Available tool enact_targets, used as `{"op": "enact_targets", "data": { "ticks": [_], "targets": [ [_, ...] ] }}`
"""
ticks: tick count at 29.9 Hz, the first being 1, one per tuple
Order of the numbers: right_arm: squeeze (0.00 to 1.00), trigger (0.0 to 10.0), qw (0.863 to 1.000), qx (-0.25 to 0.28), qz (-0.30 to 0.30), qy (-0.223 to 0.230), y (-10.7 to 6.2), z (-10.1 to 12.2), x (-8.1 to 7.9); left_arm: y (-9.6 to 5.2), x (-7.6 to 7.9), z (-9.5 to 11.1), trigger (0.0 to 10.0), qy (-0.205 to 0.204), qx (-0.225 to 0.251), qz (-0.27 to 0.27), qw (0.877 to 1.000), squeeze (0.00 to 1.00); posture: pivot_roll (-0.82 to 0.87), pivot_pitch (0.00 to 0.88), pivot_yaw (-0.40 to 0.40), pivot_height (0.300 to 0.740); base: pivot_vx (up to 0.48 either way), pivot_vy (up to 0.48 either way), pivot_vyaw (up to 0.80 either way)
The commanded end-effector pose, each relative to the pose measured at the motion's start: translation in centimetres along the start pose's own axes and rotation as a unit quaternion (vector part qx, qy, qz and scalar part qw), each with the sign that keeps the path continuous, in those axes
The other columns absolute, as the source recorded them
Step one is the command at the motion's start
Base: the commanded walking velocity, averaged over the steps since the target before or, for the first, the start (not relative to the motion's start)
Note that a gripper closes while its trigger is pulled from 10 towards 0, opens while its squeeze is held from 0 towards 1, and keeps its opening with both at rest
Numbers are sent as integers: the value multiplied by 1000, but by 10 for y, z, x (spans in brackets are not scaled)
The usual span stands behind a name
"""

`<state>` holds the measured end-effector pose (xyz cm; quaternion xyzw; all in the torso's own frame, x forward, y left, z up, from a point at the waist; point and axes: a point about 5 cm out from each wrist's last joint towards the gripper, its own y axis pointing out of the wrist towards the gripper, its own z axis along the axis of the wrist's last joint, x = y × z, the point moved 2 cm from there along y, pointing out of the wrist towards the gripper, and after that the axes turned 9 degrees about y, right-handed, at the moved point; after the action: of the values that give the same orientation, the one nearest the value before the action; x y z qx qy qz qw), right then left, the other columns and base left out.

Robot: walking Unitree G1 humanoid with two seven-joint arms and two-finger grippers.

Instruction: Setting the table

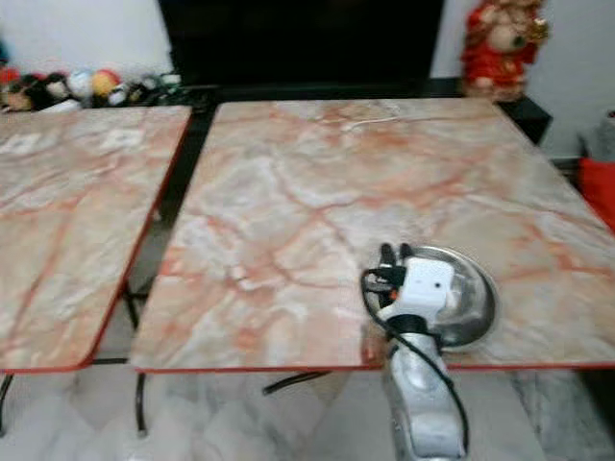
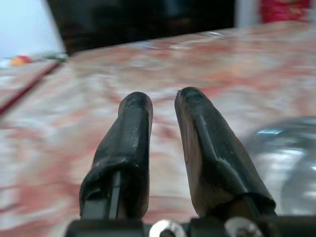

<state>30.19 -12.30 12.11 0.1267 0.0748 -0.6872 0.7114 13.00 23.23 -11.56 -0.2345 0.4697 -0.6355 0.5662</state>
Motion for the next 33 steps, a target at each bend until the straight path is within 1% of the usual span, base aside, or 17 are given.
{"op": "enact_targets", "data": {
  "ticks": [1, 4, 7, 9, 14, 18, 23, 29, 31, 33],
  "targets": [
    [0, 10000, 1000, 7, -5, 4, 0, 3, 2, 1, -2, 3, 10000, 0, 2, 3, 1000, 0, 2, 0, 39, 740, 0, 480, 0],
    [0, 10000, 1000, 8, 1, 16, 1, 3, -3, 1, -2, 3, 10000, 2, 1, 2, 1000, 0, 5, 0, 41, 740, 0, 480, 0],
    [0, 10000, 1000, 12, 15, 0, 2, 4, -7, 1, -2, 3, 10000, 4, 2, 2, 1000, 0, 10, 0, 40, 740, 0, 480, 0],
    [0, 10000, 999, 15, 25, -12, 3, 6, -8, 1, -2, 3, 10000, 6, 3, 3, 1000, 0, 14, 0, 35, 740, 0, 480, 800],
    [0, 10000, 999, 15, 31, -12, 7, 7, -6, 1, -1, 3, 10000, 5, 4, 3, 1000, 0, 22, 0, 24, 740, 0, 480, 729],
    [0, 10000, 999, 15, 30, -6, 13, 9, -5, 1, 0, 3, 10000, 2, 3, 2, 1000, 0, 26, 0, 21, 740, 0, 480, 0],
    [0, 10000, 999, 16, 33, -1, 14, 8, -8, 1, 0, 3, 10000, 3, 2, 2, 1000, 0, 27, 0, 24, 740, 0, 480, 0],
    [0, 10000, 999, 13, 49, 2, 17, 6, -18, 0, 1, 1, 10000, 1, 0, 2, 1000, 0, 33, 0, 21, 740, 0, 480, 0],
    [0, 10000, 998, 11, 58, -5, 16, 6, -21, 0, 1, 1, 10000, 1, 0, 3, 1000, 0, 33, 0, 20, 740, 0, 480, 0],
    [0, 10000, 997, 13, 70, -16, 16, 6, -24, 0, 1, 1, 10000, 1, 0, 3, 1000, 0, 33, 0, 20, 740, 0, 480, 709]
  ]
}}
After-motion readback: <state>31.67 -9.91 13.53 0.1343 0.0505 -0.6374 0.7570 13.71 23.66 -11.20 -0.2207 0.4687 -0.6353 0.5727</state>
